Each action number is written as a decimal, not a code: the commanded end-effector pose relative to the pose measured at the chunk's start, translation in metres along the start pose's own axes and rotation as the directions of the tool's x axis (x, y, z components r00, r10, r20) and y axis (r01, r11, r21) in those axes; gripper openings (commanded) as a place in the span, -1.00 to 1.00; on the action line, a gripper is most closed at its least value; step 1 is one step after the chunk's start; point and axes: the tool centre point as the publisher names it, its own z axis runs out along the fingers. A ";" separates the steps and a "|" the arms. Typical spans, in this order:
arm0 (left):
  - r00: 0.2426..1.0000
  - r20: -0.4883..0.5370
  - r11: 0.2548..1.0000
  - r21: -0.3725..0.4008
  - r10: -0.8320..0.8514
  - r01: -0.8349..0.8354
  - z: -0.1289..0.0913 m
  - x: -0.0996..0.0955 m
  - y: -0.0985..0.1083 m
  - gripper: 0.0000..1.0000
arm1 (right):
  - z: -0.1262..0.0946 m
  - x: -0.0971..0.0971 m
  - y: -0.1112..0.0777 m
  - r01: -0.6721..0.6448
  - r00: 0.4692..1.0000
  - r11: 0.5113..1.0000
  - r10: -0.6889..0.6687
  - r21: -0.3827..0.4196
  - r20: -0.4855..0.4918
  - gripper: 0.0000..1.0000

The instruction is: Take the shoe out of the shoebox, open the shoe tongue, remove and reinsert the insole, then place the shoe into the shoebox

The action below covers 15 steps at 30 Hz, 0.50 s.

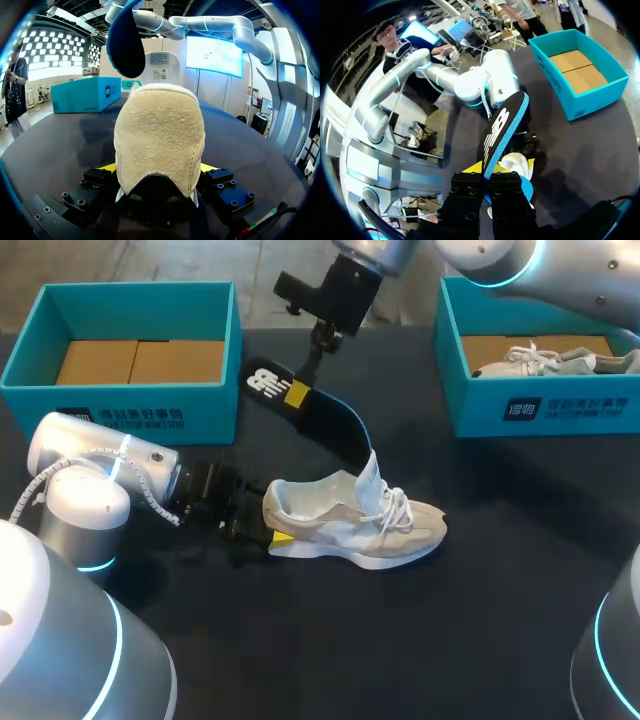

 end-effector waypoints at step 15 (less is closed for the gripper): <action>1.000 0.001 1.000 -0.001 -0.001 0.001 0.000 0.000 0.002 -1.00 | -0.020 0.014 0.002 0.017 0.952 0.997 0.004 -0.069 0.305 -1.00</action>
